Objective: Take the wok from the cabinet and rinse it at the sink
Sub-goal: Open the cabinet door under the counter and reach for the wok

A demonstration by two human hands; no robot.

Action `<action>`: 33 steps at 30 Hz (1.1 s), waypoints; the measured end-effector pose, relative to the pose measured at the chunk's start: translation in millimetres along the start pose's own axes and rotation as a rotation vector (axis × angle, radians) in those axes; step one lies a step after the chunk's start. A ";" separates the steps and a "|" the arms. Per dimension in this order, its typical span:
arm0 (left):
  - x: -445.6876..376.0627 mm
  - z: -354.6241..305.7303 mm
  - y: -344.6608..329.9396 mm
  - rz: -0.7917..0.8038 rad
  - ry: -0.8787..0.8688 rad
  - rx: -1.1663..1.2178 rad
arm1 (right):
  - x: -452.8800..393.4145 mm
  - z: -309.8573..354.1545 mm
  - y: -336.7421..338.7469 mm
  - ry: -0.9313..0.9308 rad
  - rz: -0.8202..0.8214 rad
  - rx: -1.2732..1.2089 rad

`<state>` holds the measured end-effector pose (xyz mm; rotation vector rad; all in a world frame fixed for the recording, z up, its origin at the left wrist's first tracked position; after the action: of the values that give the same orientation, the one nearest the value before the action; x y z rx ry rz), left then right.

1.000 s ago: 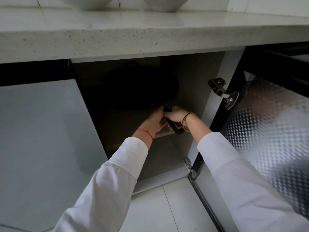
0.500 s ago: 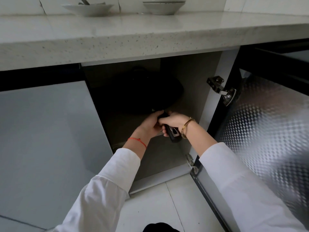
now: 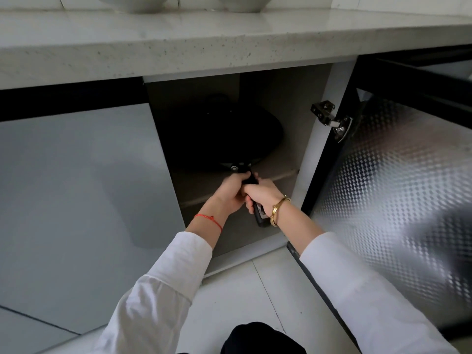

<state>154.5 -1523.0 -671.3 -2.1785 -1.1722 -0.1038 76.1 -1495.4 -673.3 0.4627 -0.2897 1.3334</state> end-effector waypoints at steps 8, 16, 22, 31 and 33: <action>38.8 31.6 1.9 0.144 -0.020 0.024 | 49.5 -32.7 -6.0 0.034 -0.060 0.000; 79.3 51.0 0.6 0.197 0.052 -0.065 | 109.2 -51.6 -20.7 -0.005 -0.131 -0.042; 136.6 41.0 -23.9 0.186 0.132 -0.022 | 179.8 -38.0 -27.0 -0.001 -0.165 -0.014; 246.2 0.2 -75.3 0.189 0.269 0.134 | 293.9 2.9 -41.5 -0.176 -0.260 -0.040; 270.5 -3.4 -86.4 0.184 0.318 0.124 | 322.8 9.6 -43.3 -0.225 -0.272 -0.058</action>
<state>250.1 -1297.3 -527.9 -2.0569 -0.7778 -0.2797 189.7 -1229.0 -523.9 0.5827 -0.4349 1.0064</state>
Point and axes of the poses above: each hand's wrist, its own x-axis away from the middle knuckle, its own y-axis out of the back of the hand, z = x × y, the point moved 1 cm from there along -x, towards the middle knuckle, and after that the axes turned 8 degrees about z, right-handed, at the moved point
